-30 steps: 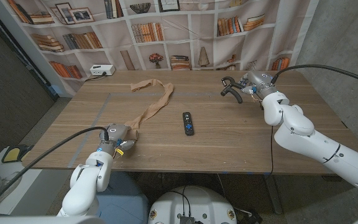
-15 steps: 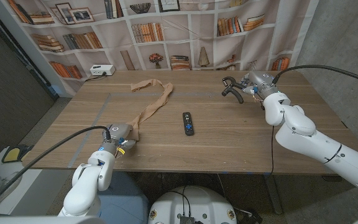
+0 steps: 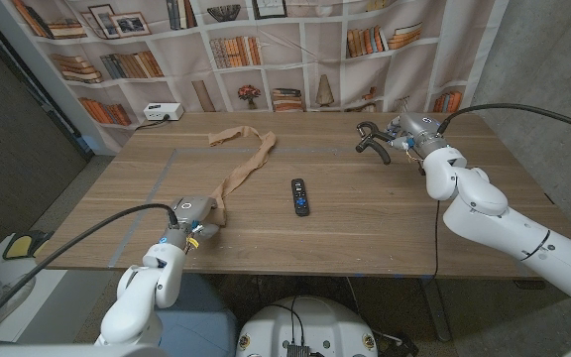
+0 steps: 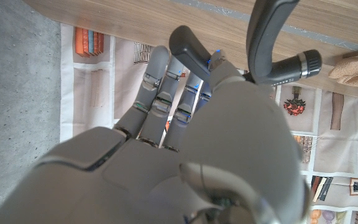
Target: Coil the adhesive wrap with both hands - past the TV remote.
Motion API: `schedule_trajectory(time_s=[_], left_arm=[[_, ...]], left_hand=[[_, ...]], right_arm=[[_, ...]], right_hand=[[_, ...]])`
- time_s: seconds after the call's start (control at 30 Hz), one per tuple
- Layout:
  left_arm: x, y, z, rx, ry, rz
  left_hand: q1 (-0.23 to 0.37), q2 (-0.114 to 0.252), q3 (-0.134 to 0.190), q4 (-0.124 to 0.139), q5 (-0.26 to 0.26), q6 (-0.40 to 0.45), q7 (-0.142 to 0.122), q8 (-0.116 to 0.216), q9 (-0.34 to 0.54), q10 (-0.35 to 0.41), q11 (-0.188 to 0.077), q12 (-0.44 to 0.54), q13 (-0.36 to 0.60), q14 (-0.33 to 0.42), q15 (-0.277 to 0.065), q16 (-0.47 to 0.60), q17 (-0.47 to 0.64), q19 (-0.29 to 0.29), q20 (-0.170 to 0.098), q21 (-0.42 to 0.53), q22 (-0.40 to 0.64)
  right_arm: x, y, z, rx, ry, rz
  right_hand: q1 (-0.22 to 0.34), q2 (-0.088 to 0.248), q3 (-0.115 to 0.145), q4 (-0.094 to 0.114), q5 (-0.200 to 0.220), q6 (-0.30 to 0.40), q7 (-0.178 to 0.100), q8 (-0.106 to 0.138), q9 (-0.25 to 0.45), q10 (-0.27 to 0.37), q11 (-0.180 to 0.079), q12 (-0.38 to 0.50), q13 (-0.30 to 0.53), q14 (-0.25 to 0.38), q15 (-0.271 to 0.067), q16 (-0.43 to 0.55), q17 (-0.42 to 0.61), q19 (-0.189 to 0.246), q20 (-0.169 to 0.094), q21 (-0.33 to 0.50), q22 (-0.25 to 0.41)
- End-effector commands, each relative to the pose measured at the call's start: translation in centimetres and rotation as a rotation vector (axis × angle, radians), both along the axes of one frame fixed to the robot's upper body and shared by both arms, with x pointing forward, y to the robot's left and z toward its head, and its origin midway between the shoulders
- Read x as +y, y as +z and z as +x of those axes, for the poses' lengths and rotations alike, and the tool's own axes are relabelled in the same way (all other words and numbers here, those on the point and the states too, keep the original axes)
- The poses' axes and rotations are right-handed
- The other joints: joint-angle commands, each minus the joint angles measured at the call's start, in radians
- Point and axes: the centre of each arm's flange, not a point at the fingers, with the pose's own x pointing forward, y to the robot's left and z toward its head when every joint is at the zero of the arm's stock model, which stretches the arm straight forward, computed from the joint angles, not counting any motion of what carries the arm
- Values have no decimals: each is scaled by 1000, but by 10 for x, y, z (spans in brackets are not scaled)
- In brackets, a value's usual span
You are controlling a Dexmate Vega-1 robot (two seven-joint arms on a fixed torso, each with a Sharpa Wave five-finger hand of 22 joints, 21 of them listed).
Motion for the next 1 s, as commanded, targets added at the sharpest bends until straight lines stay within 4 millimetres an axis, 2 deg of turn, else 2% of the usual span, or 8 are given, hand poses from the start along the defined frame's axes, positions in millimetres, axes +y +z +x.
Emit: schedule_trajectory(time_s=[0.03, 0.43, 0.77, 0.83, 1.0], left_arm=[[-5, 17, -13, -128, -2, -134], [-10, 37, -26, -219, -62, -318], [-15, 49, -33, -278, -90, -358], [-16, 52, -33, -289, -92, -365], [-19, 57, -33, -311, -102, -370]], left_hand=[[210, 222, 2, 8, -2, 8, -31, 27, 85, -9, -10, -1, 10, 126, -133, -7, 8, -15, 0, 20, 13], [214, 221, -5, 9, -5, 21, -29, 42, 94, 4, -11, 8, 29, 129, -131, -12, 25, -34, 3, 58, 28], [219, 217, -7, 7, -5, 30, -22, 49, 92, 11, -11, 12, 41, 137, -132, -15, 37, -47, 4, 90, 38], [220, 215, -6, 6, -5, 30, -24, 49, 90, 12, -4, 12, 44, 142, -134, -16, 38, -42, 6, 99, 40], [219, 213, -7, 8, -6, 34, -24, 50, 86, 7, -12, 9, 49, 145, -132, -21, 40, -44, 3, 115, 43]], right_arm=[[-6, 1, -3, -12, 10, 14], [-7, 2, -6, -23, 41, 15], [-6, 1, -15, -33, 73, 12], [-6, 1, -17, -35, 77, 9], [-10, 1, -18, -33, 84, 27]], right_hand=[[31, 38, 119, -22, 5, 3, 0, 1, 2, 12, -7, 2, 5, 72, -160, -2, 3, -4, -119, 8, 2], [30, 35, 120, -23, 2, 0, -6, -1, 2, 0, -14, -2, 13, 65, -160, -7, 5, -11, -120, 11, 1], [31, 41, 123, -21, -1, -1, -7, -1, 3, 0, -14, 0, 20, 67, -160, -6, 9, -17, -121, 12, 1], [32, 40, 124, -22, -1, -1, -9, -1, 3, 1, -13, 0, 21, 66, -160, -6, 10, -18, -121, 13, 1], [32, 41, 124, -21, -2, -1, -9, 0, 3, 2, -14, 0, 22, 66, -160, -7, 11, -19, -121, 14, 1]])
